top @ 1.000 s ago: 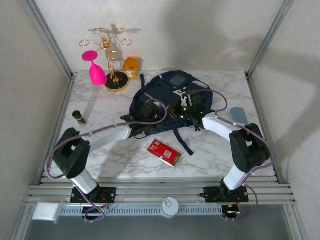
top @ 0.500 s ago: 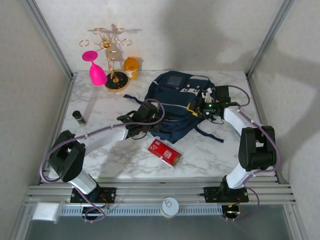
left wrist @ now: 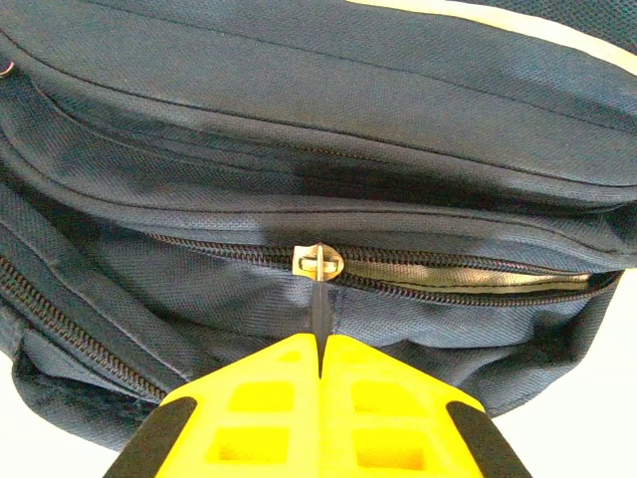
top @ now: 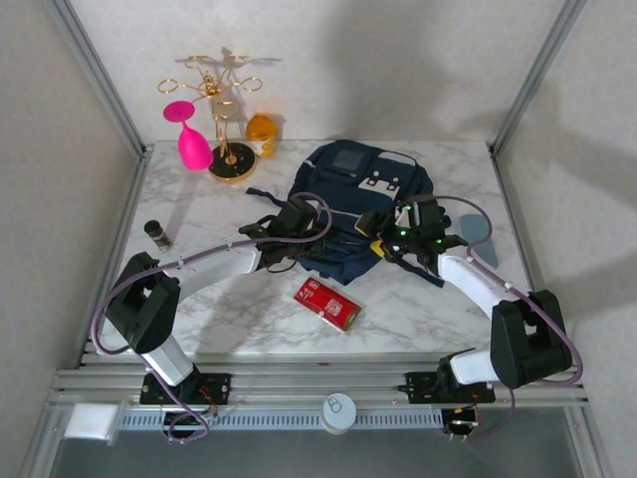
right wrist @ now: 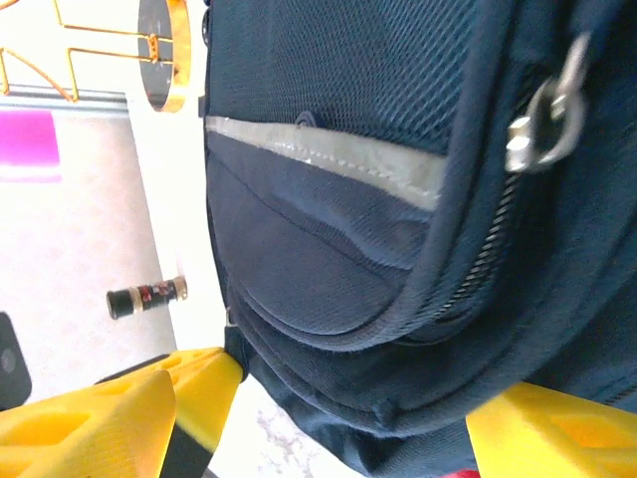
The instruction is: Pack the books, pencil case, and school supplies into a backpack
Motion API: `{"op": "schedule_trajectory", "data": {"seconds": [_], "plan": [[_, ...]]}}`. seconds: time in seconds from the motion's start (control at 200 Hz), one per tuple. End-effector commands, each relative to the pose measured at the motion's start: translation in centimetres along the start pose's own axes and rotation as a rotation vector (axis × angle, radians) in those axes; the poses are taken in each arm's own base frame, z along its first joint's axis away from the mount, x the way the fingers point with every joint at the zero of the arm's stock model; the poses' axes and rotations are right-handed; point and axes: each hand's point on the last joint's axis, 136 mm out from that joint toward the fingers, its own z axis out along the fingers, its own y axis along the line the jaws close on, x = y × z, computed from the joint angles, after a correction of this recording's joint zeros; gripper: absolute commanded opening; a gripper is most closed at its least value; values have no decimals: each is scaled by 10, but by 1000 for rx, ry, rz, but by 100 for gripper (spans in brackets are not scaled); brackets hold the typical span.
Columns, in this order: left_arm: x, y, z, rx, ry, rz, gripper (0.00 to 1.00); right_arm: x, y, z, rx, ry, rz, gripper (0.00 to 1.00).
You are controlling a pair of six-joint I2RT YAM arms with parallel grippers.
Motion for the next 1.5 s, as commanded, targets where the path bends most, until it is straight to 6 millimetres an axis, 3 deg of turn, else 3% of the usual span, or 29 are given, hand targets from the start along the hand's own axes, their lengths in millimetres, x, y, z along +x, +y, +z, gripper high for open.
{"op": "schedule_trajectory", "data": {"seconds": [0.0,0.09,0.255,0.426,0.696,0.851,1.001,1.116,1.337,1.492], "plan": [[-11,-15,-3,63,-30,0,0,-21,34,1,-79,-105,44,75],[-11,-18,-2,78,-30,-2,0,-26,54,3,-104,-124,17,72],[-13,-21,-1,89,-32,-5,0,-29,71,9,-107,-149,11,66],[-13,-21,1,86,-40,-5,0,-27,74,13,-61,-224,48,59],[-16,-18,-1,72,-47,6,0,-35,77,-8,-9,-313,46,62],[-14,-17,2,69,-40,7,0,-37,67,-10,60,-330,41,64],[-14,-14,2,54,-43,9,0,-35,70,0,88,-326,18,64],[-16,-16,2,62,-52,2,0,-29,59,18,97,-305,65,63],[-21,-16,2,61,-71,-7,0,-24,56,40,132,-402,83,60],[-23,-15,2,59,-80,-9,0,-32,47,55,150,-442,87,50]]}}
